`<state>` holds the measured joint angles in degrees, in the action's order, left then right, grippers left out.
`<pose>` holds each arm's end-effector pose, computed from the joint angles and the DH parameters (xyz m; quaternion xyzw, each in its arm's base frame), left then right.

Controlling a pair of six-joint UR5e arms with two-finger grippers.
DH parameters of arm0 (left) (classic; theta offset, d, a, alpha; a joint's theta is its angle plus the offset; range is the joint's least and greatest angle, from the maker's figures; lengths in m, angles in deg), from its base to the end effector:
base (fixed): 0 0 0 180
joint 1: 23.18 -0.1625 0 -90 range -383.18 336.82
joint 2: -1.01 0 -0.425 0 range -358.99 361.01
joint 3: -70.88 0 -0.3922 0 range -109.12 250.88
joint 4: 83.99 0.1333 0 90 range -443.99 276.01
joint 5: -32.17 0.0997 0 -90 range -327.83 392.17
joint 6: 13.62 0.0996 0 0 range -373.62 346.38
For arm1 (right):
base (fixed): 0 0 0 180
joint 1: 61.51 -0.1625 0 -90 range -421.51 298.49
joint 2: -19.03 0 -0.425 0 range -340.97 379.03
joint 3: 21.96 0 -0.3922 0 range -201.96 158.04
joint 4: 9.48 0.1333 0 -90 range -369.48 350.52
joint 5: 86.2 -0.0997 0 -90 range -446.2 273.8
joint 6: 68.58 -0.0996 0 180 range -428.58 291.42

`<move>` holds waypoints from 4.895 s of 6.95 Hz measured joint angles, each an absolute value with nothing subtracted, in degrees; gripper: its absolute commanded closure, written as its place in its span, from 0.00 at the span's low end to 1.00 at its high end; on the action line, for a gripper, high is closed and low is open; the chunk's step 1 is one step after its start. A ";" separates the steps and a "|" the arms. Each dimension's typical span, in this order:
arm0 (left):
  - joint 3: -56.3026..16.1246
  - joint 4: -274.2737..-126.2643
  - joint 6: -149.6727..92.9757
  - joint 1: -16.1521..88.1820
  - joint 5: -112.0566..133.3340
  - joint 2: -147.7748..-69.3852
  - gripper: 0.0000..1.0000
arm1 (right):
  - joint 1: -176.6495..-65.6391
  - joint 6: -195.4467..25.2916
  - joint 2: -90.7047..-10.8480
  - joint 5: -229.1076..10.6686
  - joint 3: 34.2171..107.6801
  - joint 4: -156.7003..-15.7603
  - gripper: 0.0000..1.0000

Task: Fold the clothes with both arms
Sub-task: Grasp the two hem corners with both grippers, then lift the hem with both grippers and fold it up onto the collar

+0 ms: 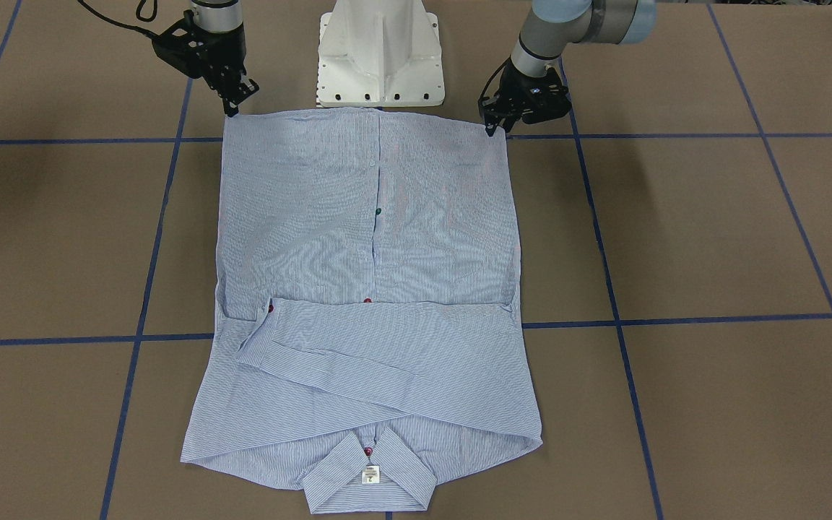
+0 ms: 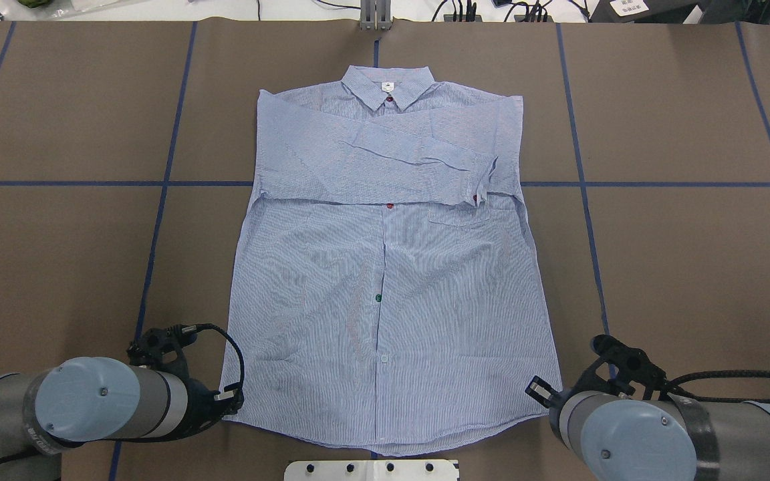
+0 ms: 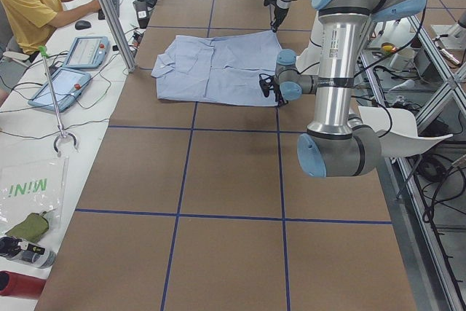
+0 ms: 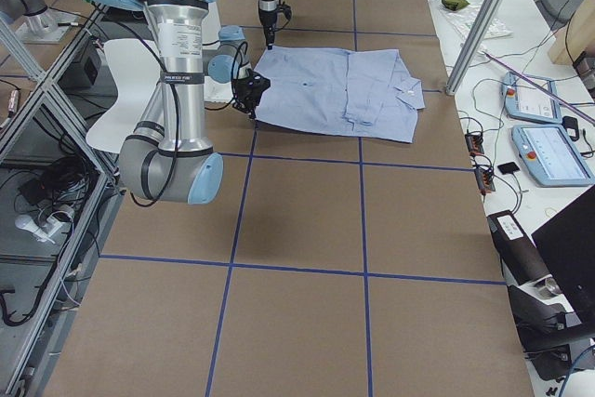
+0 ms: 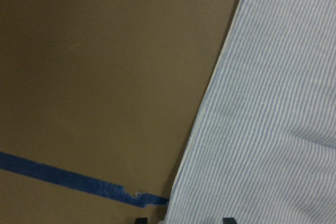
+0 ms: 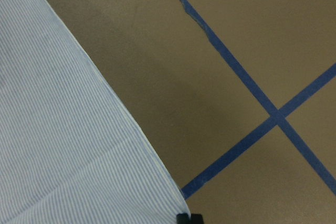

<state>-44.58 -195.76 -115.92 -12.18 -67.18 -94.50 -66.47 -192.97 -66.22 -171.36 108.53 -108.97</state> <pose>0.4839 -0.2134 0.3639 -0.0780 0.4418 -0.1449 0.8819 -0.4363 -0.1801 0.3298 -0.0390 -0.3068 0.3324 0.8910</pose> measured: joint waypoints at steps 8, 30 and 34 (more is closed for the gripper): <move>-57.24 -188.70 -123.09 -9.36 -72.41 -91.62 1.00 | -68.88 -193.20 -65.98 -171.03 113.88 -110.67 1.00; -15.56 -197.85 -114.28 26.71 -80.74 -124.45 1.00 | -105.54 -181.41 -39.28 -172.25 73.80 -98.99 1.00; -5.31 -204.29 -110.61 28.12 -77.63 -128.26 1.00 | -107.07 -178.54 -31.87 -175.87 59.03 -92.41 1.00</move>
<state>-5.31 -204.29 -110.61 28.12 -77.63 -128.26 -107.07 -178.54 -31.87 -175.87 59.03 -92.41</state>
